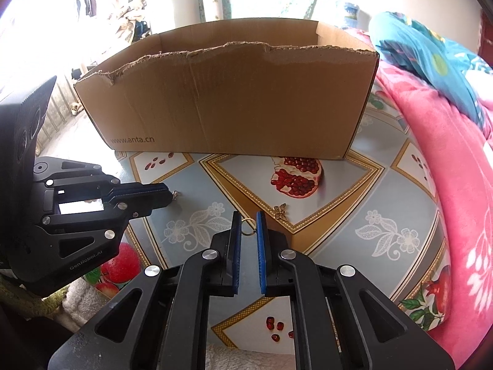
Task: Organize jewelry
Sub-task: 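Lower the right gripper and close it on the gold ring, then carry the gold ring in the right gripper to the box while the left gripper grasps the gold butterfly charm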
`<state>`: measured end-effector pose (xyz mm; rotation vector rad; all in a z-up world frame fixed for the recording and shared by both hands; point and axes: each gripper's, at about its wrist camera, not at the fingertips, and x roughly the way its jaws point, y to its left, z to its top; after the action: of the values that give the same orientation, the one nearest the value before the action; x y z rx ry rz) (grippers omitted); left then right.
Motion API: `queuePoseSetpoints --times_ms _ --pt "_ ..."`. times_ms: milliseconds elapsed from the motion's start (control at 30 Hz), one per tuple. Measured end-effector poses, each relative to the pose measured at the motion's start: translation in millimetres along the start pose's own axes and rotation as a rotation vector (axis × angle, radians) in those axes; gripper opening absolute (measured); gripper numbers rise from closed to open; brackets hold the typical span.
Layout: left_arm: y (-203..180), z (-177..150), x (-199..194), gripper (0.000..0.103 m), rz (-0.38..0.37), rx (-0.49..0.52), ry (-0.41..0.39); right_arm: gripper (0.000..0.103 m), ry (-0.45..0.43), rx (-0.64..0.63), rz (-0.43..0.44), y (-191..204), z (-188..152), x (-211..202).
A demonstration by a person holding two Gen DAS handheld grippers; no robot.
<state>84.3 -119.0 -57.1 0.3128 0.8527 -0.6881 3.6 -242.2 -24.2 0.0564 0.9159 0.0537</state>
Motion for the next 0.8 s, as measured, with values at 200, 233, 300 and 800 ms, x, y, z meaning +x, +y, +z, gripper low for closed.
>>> queuePoseSetpoints --times_ms 200,233,300,800 --pt "0 4 -14 0.002 -0.014 0.002 -0.027 0.008 -0.036 0.014 0.012 -6 6 -26" --pt "1 5 -18 0.001 -0.022 -0.002 -0.035 0.008 -0.044 0.014 0.013 -7 7 -30" --pt "2 8 -28 0.001 -0.037 -0.004 -0.056 0.008 -0.066 0.009 0.009 -8 10 -37" --pt "3 5 -7 0.03 -0.045 -0.034 0.035 0.008 -0.065 0.038 0.073 -11 13 -35"
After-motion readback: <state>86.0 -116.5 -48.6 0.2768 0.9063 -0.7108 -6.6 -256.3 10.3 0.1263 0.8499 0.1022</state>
